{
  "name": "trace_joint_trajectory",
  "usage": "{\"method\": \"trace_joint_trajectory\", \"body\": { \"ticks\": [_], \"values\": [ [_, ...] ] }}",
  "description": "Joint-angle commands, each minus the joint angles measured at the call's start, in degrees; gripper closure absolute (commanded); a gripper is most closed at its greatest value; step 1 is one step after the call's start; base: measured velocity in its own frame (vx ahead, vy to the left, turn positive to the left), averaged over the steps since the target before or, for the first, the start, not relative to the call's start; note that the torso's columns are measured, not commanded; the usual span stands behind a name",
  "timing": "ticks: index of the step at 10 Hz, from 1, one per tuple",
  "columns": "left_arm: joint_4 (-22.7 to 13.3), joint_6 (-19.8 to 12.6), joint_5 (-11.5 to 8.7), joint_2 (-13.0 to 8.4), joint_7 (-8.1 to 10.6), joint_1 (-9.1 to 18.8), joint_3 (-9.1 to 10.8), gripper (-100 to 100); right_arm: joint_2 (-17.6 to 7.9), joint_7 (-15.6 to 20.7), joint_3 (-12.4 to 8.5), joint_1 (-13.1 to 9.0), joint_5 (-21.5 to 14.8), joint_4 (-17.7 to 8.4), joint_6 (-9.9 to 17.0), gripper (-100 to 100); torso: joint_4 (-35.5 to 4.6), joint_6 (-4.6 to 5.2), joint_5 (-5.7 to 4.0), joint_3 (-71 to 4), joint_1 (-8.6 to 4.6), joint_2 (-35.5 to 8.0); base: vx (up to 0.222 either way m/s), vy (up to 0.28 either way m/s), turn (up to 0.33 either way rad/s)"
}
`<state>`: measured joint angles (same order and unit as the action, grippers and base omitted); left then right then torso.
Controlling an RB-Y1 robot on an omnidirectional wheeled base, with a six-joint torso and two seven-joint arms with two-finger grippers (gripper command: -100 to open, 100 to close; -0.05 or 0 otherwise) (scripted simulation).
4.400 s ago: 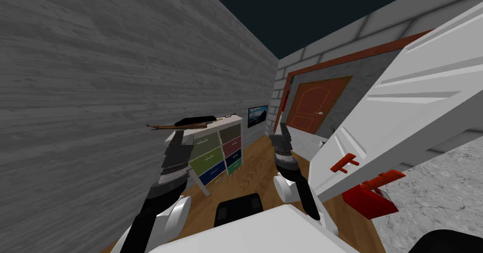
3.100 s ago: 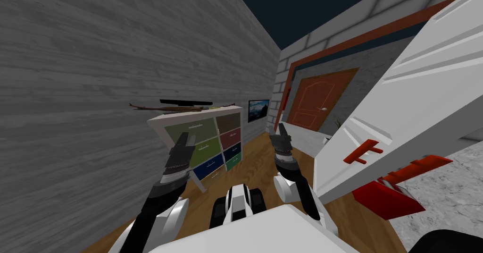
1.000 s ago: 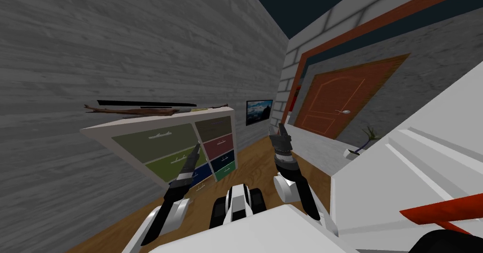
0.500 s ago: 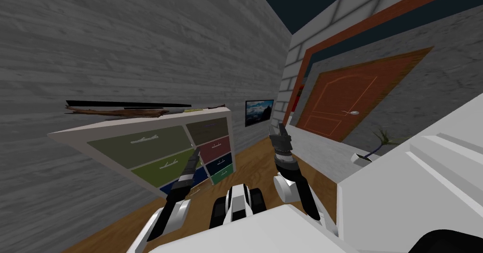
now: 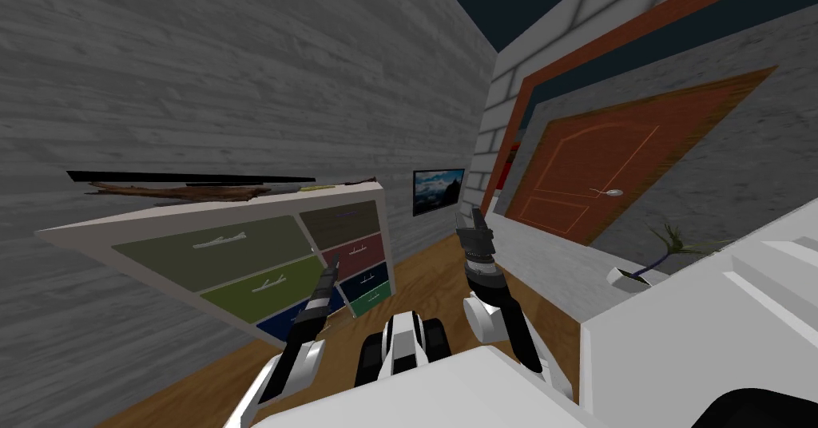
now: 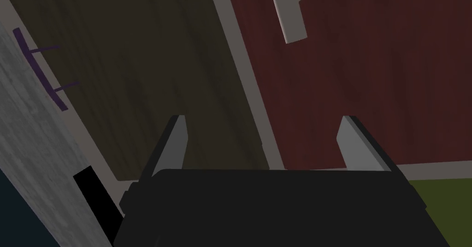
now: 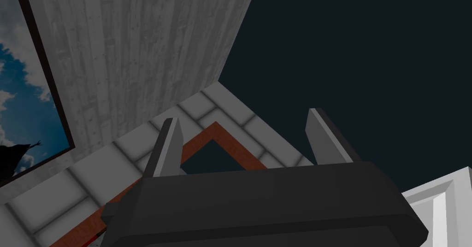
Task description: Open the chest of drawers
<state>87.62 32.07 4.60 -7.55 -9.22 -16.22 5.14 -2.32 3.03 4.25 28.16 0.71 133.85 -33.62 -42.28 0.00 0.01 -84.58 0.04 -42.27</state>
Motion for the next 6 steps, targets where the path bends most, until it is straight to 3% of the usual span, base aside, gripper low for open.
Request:
{"method": "trace_joint_trajectory", "body": {
  "ticks": [1, 2, 5, 6],
  "values": [
    [-3.2, 0.4, -0.2, 1.1, -0.11, 0.7, 0.66, -100, 0.0, 0.0, 0.0, 0.0, 0.0, 0.0, 0.0, 0, 0.0, 0.0, 0.01, 0.0, 0.0, 0.0, 0.07, -0.093, 0.042],
    [-5.3, 0.8, -0.3, 2.6, -0.19, 1.3, 1.05, -100, 0.0, 0.0, 0.0, 0.0, 0.0, 0.0, 0.0, 0, 0.0, 0.0, 0.0, 0.0, -0.01, 0.0, 0.062, -0.111, 0.058],
    [-7.2, 1.1, -0.4, 5.8, -0.28, 1.8, 1.4, -100, 0.0, 0.0, 0.0, 0.0, 0.0, 0.0, 0.0, 0, 0.0, 0.0, 0.01, 0.1, 0.06, -0.1, 0.037, -0.071, 0.02],
    [-7.2, 1.2, -0.4, 5.0, -0.23, 1.9, 1.4, -100, 0.0, 0.0, 0.0, 0.0, 0.0, 0.0, 0.0, 0, 0.0, 0.0, 0.04, 0.0, 0.14, -0.1, 0.011, -0.014, 0.002]
  ]
}}
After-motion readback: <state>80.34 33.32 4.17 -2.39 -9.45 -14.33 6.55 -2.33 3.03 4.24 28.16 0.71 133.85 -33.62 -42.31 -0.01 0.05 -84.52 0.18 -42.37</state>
